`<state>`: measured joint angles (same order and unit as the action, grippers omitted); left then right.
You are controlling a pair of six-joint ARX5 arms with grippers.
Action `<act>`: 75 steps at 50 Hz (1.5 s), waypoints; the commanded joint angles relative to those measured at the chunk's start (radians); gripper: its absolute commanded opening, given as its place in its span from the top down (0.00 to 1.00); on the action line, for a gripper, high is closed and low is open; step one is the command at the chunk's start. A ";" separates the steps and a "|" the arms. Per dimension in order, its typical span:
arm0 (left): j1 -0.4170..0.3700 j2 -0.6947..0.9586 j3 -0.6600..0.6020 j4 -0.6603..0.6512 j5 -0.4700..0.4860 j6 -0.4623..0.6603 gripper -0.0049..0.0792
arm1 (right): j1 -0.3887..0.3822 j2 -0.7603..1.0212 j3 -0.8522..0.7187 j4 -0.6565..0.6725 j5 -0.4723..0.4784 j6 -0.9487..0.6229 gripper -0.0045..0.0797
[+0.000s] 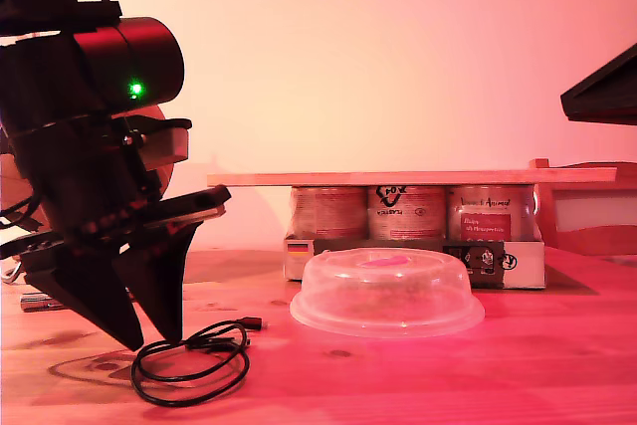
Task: Slide the USB wire to the right
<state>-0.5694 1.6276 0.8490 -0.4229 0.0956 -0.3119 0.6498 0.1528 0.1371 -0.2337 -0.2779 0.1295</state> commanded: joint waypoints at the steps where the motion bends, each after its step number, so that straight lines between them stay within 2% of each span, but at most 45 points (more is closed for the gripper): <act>1: -0.003 0.029 0.000 -0.002 -0.002 -0.002 0.61 | 0.004 0.006 0.009 0.008 0.000 -0.006 0.96; 11: -0.008 0.034 0.000 -0.001 0.002 -0.002 0.70 | 0.004 0.006 0.009 0.008 0.000 -0.006 0.96; 19: -0.023 0.035 0.000 0.006 0.006 0.002 0.82 | 0.004 0.006 0.009 0.008 0.000 -0.006 0.96; 45: -0.113 0.037 0.000 0.076 0.026 -0.016 0.86 | 0.004 0.006 0.009 0.008 -0.001 -0.005 0.96; 52: -0.135 0.060 0.006 0.104 0.058 -0.055 0.87 | 0.004 0.006 0.009 0.008 -0.001 -0.005 0.96; 75: -0.243 0.190 0.125 0.107 0.084 -0.075 0.87 | 0.005 0.006 0.009 0.008 -0.004 0.002 0.96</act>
<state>-0.8021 1.7847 0.9714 -0.3130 0.1791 -0.3840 0.6498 0.1528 0.1371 -0.2333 -0.2798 0.1303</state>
